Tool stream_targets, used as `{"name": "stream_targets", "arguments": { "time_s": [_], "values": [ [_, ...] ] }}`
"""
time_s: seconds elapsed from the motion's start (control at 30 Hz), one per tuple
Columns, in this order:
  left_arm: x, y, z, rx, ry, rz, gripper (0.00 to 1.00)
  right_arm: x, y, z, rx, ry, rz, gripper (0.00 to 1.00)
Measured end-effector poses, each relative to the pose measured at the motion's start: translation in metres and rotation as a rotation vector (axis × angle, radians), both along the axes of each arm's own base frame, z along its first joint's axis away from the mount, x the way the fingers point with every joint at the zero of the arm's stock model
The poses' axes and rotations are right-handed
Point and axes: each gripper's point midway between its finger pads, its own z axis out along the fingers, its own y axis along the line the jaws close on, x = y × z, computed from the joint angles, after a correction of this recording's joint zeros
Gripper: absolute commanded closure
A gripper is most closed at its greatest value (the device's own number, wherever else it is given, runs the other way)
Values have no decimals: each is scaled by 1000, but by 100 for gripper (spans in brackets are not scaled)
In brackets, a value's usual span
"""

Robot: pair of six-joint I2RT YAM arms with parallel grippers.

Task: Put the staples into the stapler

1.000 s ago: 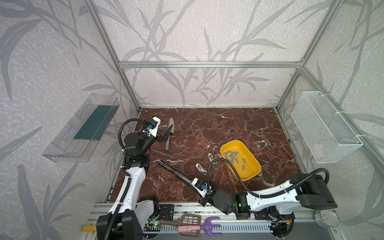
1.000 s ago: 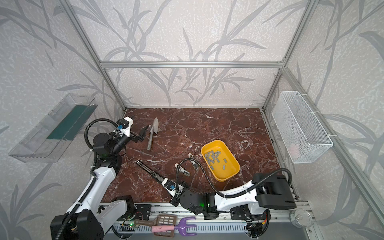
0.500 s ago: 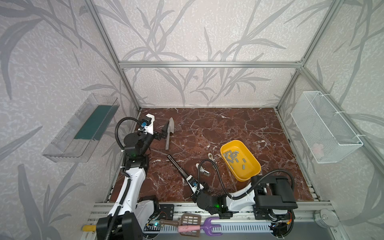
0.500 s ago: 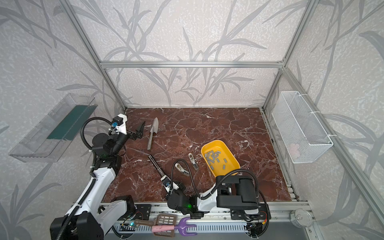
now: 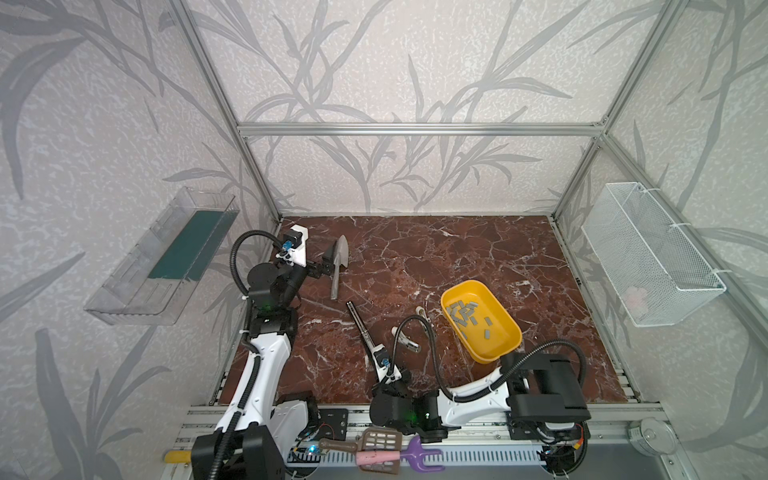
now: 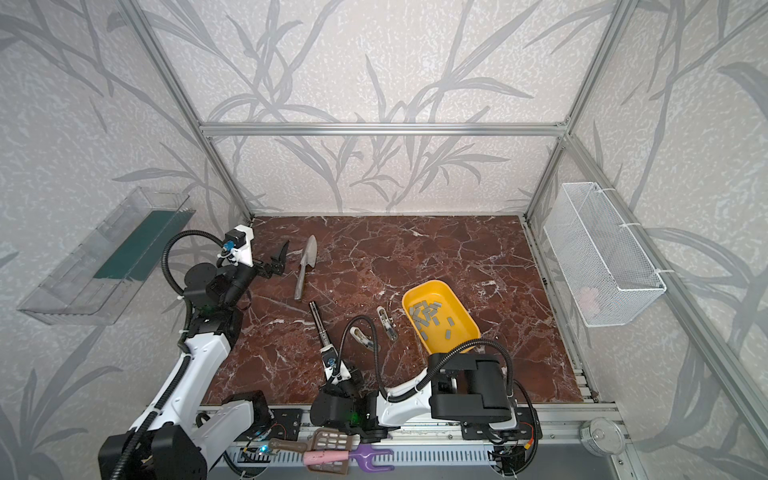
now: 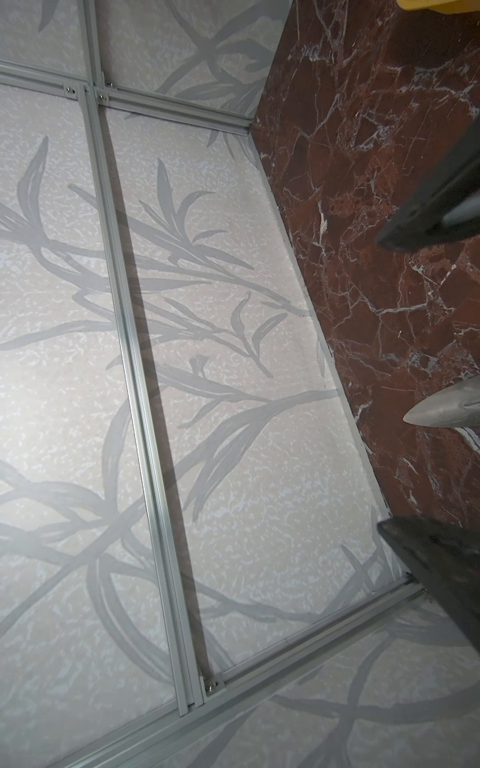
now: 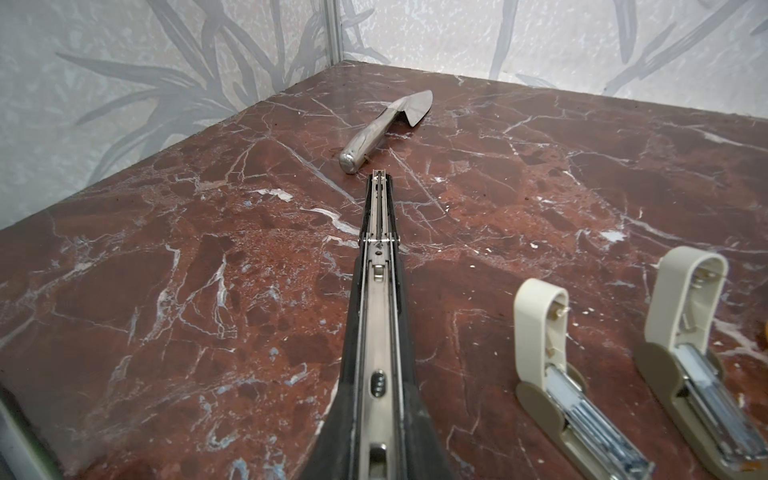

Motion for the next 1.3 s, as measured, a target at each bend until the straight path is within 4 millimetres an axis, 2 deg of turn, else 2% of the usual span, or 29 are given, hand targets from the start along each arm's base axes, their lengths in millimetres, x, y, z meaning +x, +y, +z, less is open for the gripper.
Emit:
{"name": "stream_targets", "arguments": {
  "time_s": [0.17, 0.23, 0.3, 0.47, 0.5, 0.63, 0.7, 0.8, 0.87, 0.9, 0.93, 1.0, 1.07, 1.17, 1.3],
  "values": [
    [0, 5, 6, -19, -16, 29, 1, 20, -11, -40, -31, 82, -53, 100],
    [0, 7, 6, -36, -13, 41, 1, 25, -14, -51, -46, 89, -69, 100],
    [1, 10, 8, -51, -16, 54, 1, 30, -18, -56, -53, 88, -89, 100],
    [1, 20, 14, -107, -28, 106, 1, 33, -17, -55, -49, 84, -100, 100],
    [1, 21, 14, -119, -26, 112, 1, 33, -17, -56, -49, 84, -100, 97],
    [3, 21, 17, -168, 10, 108, 1, 33, -17, -56, -58, 81, -95, 68],
    [6, 20, 28, -235, 40, 91, 1, 31, -16, -58, -70, 90, -77, 55],
    [8, 17, 55, -398, 111, 55, 1, 26, -15, -58, -109, 100, -45, 33],
    [2, 13, 75, -515, 171, 32, 1, 21, -13, -46, -109, 99, -19, 16],
    [-3, 10, 81, -553, 189, 17, 1, 18, -11, -37, -102, 96, -3, 12],
    [-11, 8, 85, -594, 207, 6, 1, 14, -9, -25, -92, 90, 17, 11],
    [-25, 6, 78, -654, 254, 23, 1, 5, -5, 2, -60, 90, 62, 10],
    [-35, 12, 56, -714, 339, 108, 1, -4, -3, 33, -20, 104, 116, 14],
    [-50, 28, 9, -782, 514, 303, 1, -15, -12, 75, 8, 118, 188, 18],
    [-72, 43, -45, -800, 652, 472, 1, -13, -50, 126, -23, 80, 211, 27]
  ]
}}
